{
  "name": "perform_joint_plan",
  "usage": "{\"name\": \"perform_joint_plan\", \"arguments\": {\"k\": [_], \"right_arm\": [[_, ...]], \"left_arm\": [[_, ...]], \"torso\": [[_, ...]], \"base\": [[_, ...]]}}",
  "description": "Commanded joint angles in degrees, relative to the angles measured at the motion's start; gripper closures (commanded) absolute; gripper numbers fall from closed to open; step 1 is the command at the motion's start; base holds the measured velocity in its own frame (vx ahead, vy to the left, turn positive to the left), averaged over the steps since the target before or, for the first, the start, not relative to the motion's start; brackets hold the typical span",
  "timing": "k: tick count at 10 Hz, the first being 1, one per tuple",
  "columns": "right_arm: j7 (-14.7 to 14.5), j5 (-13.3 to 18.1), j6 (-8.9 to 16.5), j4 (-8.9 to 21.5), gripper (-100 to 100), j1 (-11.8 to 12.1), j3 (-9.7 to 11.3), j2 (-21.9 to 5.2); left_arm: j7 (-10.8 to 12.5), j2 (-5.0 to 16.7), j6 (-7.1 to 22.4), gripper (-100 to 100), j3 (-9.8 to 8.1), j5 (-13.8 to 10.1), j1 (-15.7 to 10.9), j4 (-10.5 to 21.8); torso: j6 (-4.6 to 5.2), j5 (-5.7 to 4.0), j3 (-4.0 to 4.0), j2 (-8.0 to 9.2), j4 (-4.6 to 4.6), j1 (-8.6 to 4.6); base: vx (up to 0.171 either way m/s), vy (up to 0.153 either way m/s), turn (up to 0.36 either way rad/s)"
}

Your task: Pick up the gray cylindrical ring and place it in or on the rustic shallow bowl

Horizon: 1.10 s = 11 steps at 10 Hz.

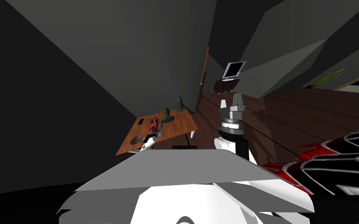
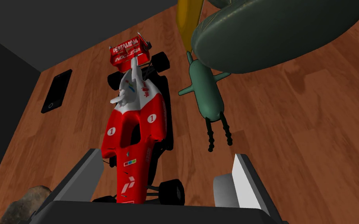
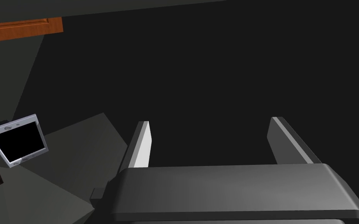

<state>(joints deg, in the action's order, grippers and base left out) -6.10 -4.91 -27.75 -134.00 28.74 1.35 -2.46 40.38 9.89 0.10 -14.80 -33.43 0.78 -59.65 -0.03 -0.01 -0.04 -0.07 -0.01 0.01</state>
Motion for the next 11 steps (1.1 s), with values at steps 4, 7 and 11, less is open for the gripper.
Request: {"name": "perform_joint_plan", "arguments": {"k": [4, 7, 11], "right_arm": [[0.0, 0.0, 0.0, 0.0, 0, 0.0, 0.0, 0.0], [0.0, 0.0, 0.0, 0.0, 0, 0.0, 0.0, 0.0], [0.0, 0.0, 0.0, 0.0, 0, 0.0, 0.0, 0.0]], "left_arm": [[2.7, 0.0, 2.9, -100, -1.54, -2.5, -2.6, 7.4], [4.4, 0.2, 4.7, -100, -2.44, -4.2, -4.3, 12.2], [5.9, 0.3, 6.2, -100, -3.21, -5.7, -5.6, 17.2]], "torso": [[-0.01, 0.0, 0.01, 0.03, 0.0, 0.0], [0.0, 0.0, 0.01, 0.02, 0.0, -0.01], [-0.01, 0.0, 0.01, 0.02, 0.0, -0.01]], "base": [[0.014, 0.006, -0.036], [0.014, 0.005, -0.041], [0.013, 0.006, -0.03]]}}
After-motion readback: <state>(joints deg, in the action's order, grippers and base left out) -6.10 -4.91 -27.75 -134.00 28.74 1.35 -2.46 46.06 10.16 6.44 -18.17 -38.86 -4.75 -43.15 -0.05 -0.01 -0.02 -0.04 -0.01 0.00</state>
